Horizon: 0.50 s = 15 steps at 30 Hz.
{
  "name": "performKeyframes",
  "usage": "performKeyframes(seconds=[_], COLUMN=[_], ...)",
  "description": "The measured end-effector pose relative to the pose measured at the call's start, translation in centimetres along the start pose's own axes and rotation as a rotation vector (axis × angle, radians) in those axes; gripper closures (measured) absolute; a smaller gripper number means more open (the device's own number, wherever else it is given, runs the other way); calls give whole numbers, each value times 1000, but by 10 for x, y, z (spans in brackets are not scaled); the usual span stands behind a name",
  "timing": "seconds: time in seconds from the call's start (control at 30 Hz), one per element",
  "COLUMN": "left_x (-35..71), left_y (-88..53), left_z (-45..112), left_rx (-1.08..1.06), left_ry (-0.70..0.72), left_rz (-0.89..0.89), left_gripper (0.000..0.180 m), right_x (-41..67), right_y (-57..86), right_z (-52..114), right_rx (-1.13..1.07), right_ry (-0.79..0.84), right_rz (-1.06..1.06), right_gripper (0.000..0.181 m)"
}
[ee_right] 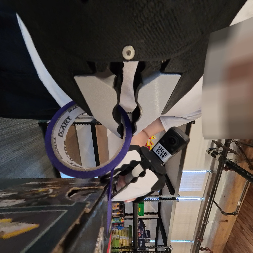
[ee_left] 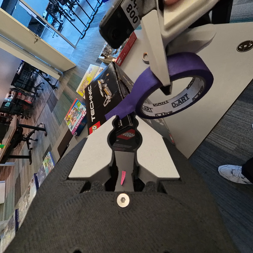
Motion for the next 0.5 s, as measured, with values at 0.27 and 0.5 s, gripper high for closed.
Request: performKeyframes(seconds=[0.27,0.5], left_x=[1,-1], left_y=[1,-2], left_z=[1,1], left_rx=[-25,-23], left_ry=[12,17], left_rz=[-14,6], left_gripper=[161,161], right_x=[-5,-3], right_y=[12,27], right_z=[-4,-4], right_rx=[-6,36], right_ry=[6,21], right_rz=[8,34], right_gripper=[171,170])
Point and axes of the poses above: each gripper's, where its closed fingertips meet, z out along the fingers, x out of its top, y = z × x across the jaws, the point moved 5 cm from there along -z, back along the fingers, and after that the axes turned 12 degrees about -y, right-handed, at the moved point
